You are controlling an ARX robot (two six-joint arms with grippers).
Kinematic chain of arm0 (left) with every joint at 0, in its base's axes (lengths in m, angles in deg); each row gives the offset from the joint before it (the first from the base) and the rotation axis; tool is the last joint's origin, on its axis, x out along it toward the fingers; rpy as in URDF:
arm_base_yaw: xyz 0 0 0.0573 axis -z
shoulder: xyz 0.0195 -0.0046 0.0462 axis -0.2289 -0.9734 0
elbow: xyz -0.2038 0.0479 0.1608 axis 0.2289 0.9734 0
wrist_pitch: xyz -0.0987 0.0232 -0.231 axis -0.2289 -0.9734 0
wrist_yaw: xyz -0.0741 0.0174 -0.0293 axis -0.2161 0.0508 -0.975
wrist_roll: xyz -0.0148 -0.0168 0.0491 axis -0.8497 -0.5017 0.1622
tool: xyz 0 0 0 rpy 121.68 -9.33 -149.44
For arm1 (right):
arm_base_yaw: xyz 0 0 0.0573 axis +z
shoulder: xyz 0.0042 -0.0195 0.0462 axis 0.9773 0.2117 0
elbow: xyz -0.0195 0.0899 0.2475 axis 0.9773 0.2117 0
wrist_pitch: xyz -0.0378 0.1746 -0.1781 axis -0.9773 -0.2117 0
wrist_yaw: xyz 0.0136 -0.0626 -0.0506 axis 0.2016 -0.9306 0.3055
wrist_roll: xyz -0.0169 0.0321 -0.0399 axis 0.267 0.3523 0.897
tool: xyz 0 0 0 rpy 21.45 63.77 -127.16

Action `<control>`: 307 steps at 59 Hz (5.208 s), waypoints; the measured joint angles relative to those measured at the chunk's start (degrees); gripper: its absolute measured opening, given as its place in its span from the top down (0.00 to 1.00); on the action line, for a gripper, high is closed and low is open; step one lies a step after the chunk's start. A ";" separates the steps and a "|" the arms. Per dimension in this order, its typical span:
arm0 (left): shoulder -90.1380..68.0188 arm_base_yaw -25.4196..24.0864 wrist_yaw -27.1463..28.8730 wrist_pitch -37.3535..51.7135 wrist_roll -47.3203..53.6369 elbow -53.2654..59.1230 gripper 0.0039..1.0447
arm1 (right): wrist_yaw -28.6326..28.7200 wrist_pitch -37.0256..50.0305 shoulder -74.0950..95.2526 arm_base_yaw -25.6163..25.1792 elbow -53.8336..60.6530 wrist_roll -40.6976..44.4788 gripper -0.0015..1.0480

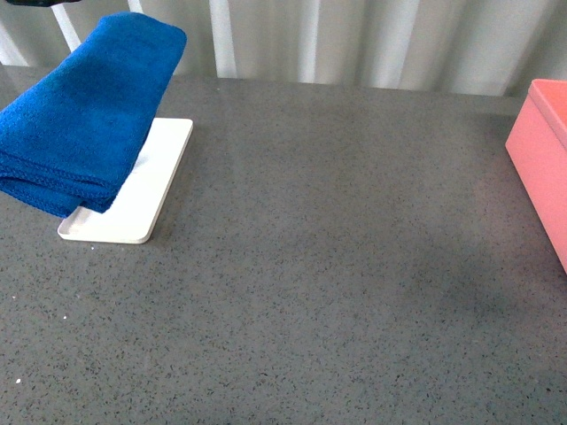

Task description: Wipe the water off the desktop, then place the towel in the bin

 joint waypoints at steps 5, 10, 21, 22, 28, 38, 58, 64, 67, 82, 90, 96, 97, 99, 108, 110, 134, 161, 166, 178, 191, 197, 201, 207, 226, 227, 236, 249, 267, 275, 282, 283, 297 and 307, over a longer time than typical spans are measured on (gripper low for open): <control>-4.79 0.02 0.26 -3.74 2.99 -6.84 0.06 | 0.02 0.00 0.00 0.00 0.00 0.00 0.07; -8.70 0.00 2.86 -7.17 5.29 -11.80 0.06 | 0.02 0.00 0.00 0.00 0.00 0.00 0.07; -15.21 -0.90 4.20 -11.74 5.49 -17.77 0.06 | 0.02 0.00 0.00 0.00 0.02 0.00 0.07; -15.47 -0.94 4.33 -12.02 5.20 -18.14 0.06 | 0.02 0.00 0.00 0.00 0.02 0.00 0.07; -17.31 -1.57 4.74 -13.44 4.13 -19.71 0.06 | 0.02 0.00 0.00 0.00 0.00 0.00 0.07; -19.15 -1.79 4.37 -13.90 2.21 -19.89 0.06 | 0.02 0.00 0.00 0.00 0.00 0.00 0.07; -20.96 -0.02 5.60 -12.94 2.03 -19.82 0.06 | 0.02 0.00 0.00 0.00 0.02 0.00 0.07; -21.79 0.11 5.77 -12.55 2.01 -19.82 0.06 | 0.02 0.00 0.00 0.00 0.00 0.00 0.07; -22.18 0.13 6.01 -12.37 2.01 -19.82 0.06 | 0.02 0.00 0.00 0.00 0.02 0.00 0.07; -23.76 0.09 6.27 -10.99 1.64 -19.82 0.06 | 0.02 0.00 0.00 0.00 0.00 0.00 0.07; -23.76 0.00 5.92 -10.47 1.53 -19.67 0.30 | 0.02 0.00 0.00 0.00 0.02 0.00 0.07; -23.76 -0.04 5.46 -10.49 1.51 -19.54 0.49 | 0.02 0.00 0.00 0.00 0.00 0.00 0.07; -23.76 -0.04 5.42 -10.49 1.49 -19.54 0.51 | 0.02 0.00 0.00 0.00 0.00 0.00 0.07; -23.76 -0.09 5.35 -10.47 1.51 -19.50 0.56 | 0.02 0.00 0.00 0.00 0.02 0.00 0.07; -23.67 -0.28 4.66 -10.47 1.11 -19.43 0.81 | 0.02 0.00 0.00 0.00 0.00 0.00 0.07; -23.50 -0.31 4.07 -10.25 0.81 -19.32 0.88 | 0.02 0.00 0.00 0.00 0.00 0.00 0.07; -15.50 0.28 -6.14 -6.01 -5.03 -16.55 0.96 | 0.02 0.00 0.00 0.00 0.00 0.02 0.07; 1.95 11.41 -24.24 9.31 -28.35 -6.80 0.96 | 0.02 0.00 0.00 0.00 0.02 0.00 0.07; 2.36 13.99 -24.33 11.19 -31.04 -5.55 0.96 | 0.02 0.00 0.00 0.00 0.00 0.00 0.07; 0.76 18.95 -22.93 14.27 -33.51 -3.93 0.96 | 0.02 0.00 0.00 0.00 0.02 0.00 0.07; -1.18 22.58 -20.92 16.39 -33.97 -1.90 0.96 | 0.02 0.00 0.00 0.00 0.00 0.00 0.07; -2.01 23.41 -19.78 16.39 -33.94 -1.88 0.96 | 0.02 0.00 0.00 0.00 0.02 0.00 0.07; -2.54 23.78 -18.05 15.82 -33.70 -1.88 0.96 | 0.02 0.00 0.00 0.00 0.00 0.00 0.07; -3.21 24.04 -16.74 15.39 -32.65 -1.79 0.96 | 0.02 0.00 0.00 0.00 0.02 0.00 0.07; -3.41 24.13 -16.46 15.30 -31.93 -1.79 0.96 | 0.02 0.00 0.00 0.00 0.00 0.00 0.07; -3.41 24.13 -16.46 15.30 -31.93 -1.79 0.96 | 0.02 0.00 0.00 0.00 0.00 0.00 0.07; -3.41 24.13 -16.46 15.28 -31.89 -1.79 0.96 | 10.93 -13.38 18.08 -5.33 -8.41 -1.64 0.07; -3.48 24.22 -16.44 15.23 -31.91 -1.79 0.96 | 36.59 -3.15 47.06 -10.58 -18.47 -3.23 0.07; -3.50 24.22 -16.44 15.23 -31.89 -1.79 0.96 | 48.09 10.21 73.88 -2.36 -26.82 -0.04 0.07; -3.50 24.22 -16.46 15.23 -31.89 -1.79 0.96 | 48.41 15.78 80.32 0.07 -29.49 -0.50 0.07; -3.50 24.22 -16.46 15.23 -31.89 -1.79 0.96 | 48.28 19.93 85.20 2.29 -31.98 -2.08 0.07; -3.50 24.22 -16.46 15.23 -31.89 -1.79 0.96 | 48.28 20.31 85.59 2.47 -32.20 -2.32 0.07; -3.50 24.22 -16.44 15.23 -31.89 -1.79 0.96 | 47.56 25.24 92.80 6.29 -37.16 -5.95 0.07; -3.50 24.22 -16.46 15.23 -31.89 -1.79 0.96 | 47.93 28.00 96.41 7.87 -39.45 -8.33 0.07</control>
